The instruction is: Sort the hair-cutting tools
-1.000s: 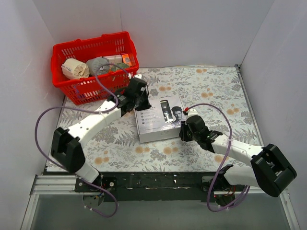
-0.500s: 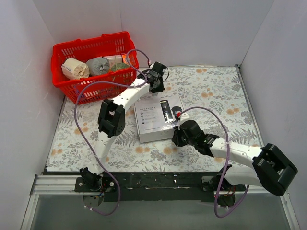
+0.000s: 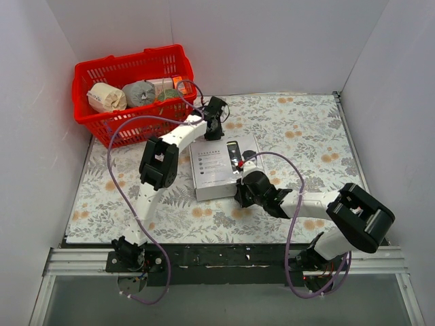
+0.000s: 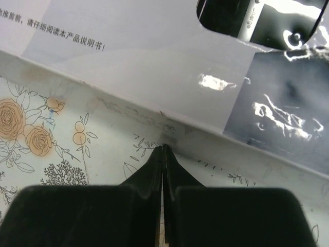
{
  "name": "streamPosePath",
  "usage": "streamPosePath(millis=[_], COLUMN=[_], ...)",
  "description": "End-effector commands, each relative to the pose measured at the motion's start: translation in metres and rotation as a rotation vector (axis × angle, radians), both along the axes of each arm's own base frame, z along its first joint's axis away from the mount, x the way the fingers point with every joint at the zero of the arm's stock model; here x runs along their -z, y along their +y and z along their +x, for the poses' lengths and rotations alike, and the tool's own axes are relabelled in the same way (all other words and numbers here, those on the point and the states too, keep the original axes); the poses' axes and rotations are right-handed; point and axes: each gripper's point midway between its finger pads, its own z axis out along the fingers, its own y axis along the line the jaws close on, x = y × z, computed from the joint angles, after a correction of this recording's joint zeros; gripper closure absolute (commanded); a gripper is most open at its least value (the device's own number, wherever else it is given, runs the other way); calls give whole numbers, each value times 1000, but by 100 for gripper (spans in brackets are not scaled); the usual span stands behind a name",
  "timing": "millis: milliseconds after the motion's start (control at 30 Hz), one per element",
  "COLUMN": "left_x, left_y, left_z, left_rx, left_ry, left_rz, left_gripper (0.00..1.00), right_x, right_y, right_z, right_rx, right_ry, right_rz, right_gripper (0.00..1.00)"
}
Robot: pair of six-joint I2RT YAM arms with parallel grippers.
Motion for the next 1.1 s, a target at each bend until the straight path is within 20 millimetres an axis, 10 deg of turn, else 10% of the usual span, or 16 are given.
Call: streamPosePath(millis=[0, 700, 1067], left_x=[-20, 29, -21], left_y=[-12, -24, -17], left_z=[-16, -123, -113], left_rx=[42, 151, 94], left_ry=[1, 148, 53], left_rz=[-63, -30, -40], left_gripper=[100, 100, 100], right_x=[9, 34, 12], right_y=[1, -25, -32], right_z=[8, 42, 25], right_rx=[46, 334, 299], right_ry=[-3, -60, -45], right_rz=[-29, -121, -133], right_gripper=[99, 99, 99])
